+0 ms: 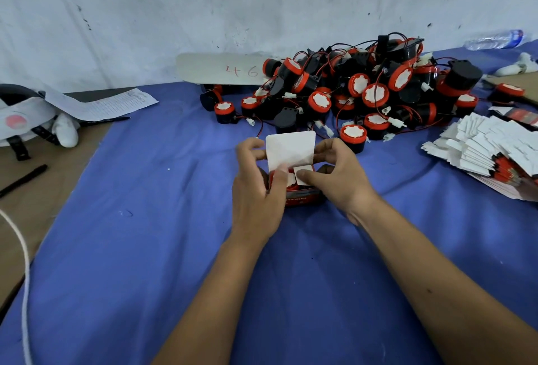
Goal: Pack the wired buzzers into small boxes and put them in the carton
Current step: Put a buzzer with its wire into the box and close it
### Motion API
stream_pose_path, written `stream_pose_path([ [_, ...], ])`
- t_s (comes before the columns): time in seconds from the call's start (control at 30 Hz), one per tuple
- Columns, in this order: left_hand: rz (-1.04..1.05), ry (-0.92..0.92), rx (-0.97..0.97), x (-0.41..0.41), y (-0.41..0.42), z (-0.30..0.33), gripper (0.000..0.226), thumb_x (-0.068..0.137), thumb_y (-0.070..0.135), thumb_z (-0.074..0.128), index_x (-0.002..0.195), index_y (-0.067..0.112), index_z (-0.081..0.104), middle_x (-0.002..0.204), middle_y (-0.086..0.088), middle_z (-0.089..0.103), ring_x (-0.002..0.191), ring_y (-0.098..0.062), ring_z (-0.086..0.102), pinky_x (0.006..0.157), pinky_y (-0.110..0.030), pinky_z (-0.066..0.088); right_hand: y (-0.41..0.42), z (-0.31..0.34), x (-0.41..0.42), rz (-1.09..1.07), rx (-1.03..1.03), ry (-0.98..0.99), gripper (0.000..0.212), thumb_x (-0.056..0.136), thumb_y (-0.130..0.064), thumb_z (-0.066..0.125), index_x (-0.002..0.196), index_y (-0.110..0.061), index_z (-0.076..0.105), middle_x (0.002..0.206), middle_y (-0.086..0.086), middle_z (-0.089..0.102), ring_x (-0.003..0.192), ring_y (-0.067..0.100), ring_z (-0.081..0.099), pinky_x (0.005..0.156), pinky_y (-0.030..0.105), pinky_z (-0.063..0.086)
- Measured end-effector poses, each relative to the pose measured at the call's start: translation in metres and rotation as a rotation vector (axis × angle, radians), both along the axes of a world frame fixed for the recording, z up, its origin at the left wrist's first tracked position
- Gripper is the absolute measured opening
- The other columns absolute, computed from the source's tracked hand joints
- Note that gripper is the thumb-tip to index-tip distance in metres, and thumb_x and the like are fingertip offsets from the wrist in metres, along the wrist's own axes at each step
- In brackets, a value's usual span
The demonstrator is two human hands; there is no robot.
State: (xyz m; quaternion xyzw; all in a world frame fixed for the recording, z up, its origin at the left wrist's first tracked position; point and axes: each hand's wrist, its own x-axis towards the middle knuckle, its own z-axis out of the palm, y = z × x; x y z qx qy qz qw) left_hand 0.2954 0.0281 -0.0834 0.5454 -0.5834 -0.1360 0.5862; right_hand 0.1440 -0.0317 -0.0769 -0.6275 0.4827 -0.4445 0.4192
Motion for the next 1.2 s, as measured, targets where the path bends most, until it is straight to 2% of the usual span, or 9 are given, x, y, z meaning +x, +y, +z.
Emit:
stream_pose_path([
  [0.17, 0.007, 0.401, 0.182, 0.007, -0.005, 0.0, 0.022, 0.106, 0.017, 0.044, 0.118, 0.027, 0.06, 0.104, 0.008, 0.073, 0.096, -0.023, 0.071, 0.068, -0.032, 0.057, 0.004, -0.001, 0.0, 0.086, -0.11, -0.021, 0.058, 0.086, -0.009, 0.078, 0.121, -0.048, 0.052, 0.103, -0.011, 0.071, 0.064, 0.013, 0.06, 0.068, 0.033, 0.058],
  [0.27, -0.039, 0.351, 0.231, 0.006, -0.004, 0.001, 0.028, 0.1, 0.009, 0.058, 0.107, 0.035, 0.065, 0.106, 0.008, 0.074, 0.1, -0.019, 0.072, 0.08, -0.041, 0.061, 0.005, -0.002, 0.0, 0.097, -0.213, 0.007, 0.052, 0.086, -0.006, 0.076, 0.115, -0.047, 0.061, 0.103, -0.01, 0.07, 0.057, 0.006, 0.043, 0.067, 0.035, 0.055],
  [0.47, -0.043, 0.22, 0.219, 0.007, -0.007, 0.0, 0.032, 0.091, -0.004, 0.06, 0.102, 0.024, 0.069, 0.1, 0.007, 0.074, 0.088, -0.023, 0.069, 0.077, -0.045, 0.06, 0.003, -0.004, -0.001, 0.102, -0.227, 0.056, 0.036, 0.085, -0.006, 0.076, 0.093, -0.04, 0.068, 0.085, -0.009, 0.066, 0.065, 0.024, 0.049, 0.076, 0.038, 0.054],
  [0.63, -0.045, 0.182, 0.212, 0.007, -0.007, 0.0, 0.036, 0.091, -0.005, 0.059, 0.098, 0.028, 0.072, 0.097, 0.009, 0.074, 0.08, -0.031, 0.067, 0.072, -0.052, 0.059, 0.003, -0.002, 0.0, 0.145, -0.144, -0.034, 0.033, 0.085, 0.002, 0.074, 0.085, -0.03, 0.069, 0.071, -0.017, 0.068, 0.053, 0.005, 0.043, 0.054, 0.025, 0.047],
  [0.73, -0.063, 0.194, 0.202, 0.009, -0.007, -0.001, 0.033, 0.093, -0.004, 0.061, 0.095, 0.026, 0.075, 0.093, 0.008, 0.076, 0.08, -0.026, 0.07, 0.071, -0.046, 0.061, 0.0, -0.002, 0.0, 0.145, -0.066, -0.083, 0.028, 0.086, 0.005, 0.074, 0.084, -0.023, 0.071, 0.072, -0.009, 0.069, 0.055, 0.013, 0.047, 0.059, 0.035, 0.049],
  [0.83, -0.097, 0.239, 0.199, 0.012, -0.007, -0.001, 0.035, 0.091, -0.006, 0.064, 0.088, 0.026, 0.078, 0.095, 0.006, 0.078, 0.087, -0.025, 0.072, 0.077, -0.047, 0.062, 0.001, -0.004, 0.001, 0.159, -0.078, -0.107, 0.027, 0.086, 0.004, 0.074, 0.082, -0.023, 0.072, 0.082, -0.001, 0.075, 0.07, 0.04, 0.06, 0.068, 0.049, 0.056],
  [0.93, -0.105, 0.25, 0.202, 0.013, -0.007, -0.002, 0.043, 0.087, -0.012, 0.063, 0.084, 0.028, 0.078, 0.102, 0.005, 0.078, 0.09, -0.03, 0.072, 0.078, -0.05, 0.063, 0.004, -0.006, 0.0, 0.197, -0.111, -0.112, 0.029, 0.089, 0.001, 0.073, 0.081, -0.027, 0.074, 0.094, 0.001, 0.077, 0.086, 0.035, 0.07, 0.076, 0.036, 0.061],
  [1.0, -0.098, 0.211, 0.193, 0.014, -0.007, -0.002, 0.046, 0.084, -0.016, 0.062, 0.084, 0.027, 0.079, 0.103, 0.004, 0.077, 0.085, -0.029, 0.07, 0.074, -0.048, 0.063, 0.003, -0.006, -0.006, 0.242, -0.11, -0.058, 0.022, 0.09, -0.002, 0.07, 0.09, -0.023, 0.076, 0.102, 0.008, 0.076, 0.094, 0.041, 0.067, 0.084, 0.045, 0.059],
  [1.2, -0.071, 0.116, 0.166, 0.016, -0.007, -0.001, 0.051, 0.073, -0.023, 0.053, 0.088, 0.017, 0.081, 0.096, 0.009, 0.077, 0.072, 0.0, 0.063, 0.066, -0.012, 0.048, 0.004, 0.002, -0.023, 0.465, -0.088, 0.033, 0.033, 0.083, -0.04, 0.074, 0.111, -0.025, 0.073, 0.119, 0.001, 0.066, 0.112, 0.021, 0.063, 0.096, 0.036, 0.053],
])
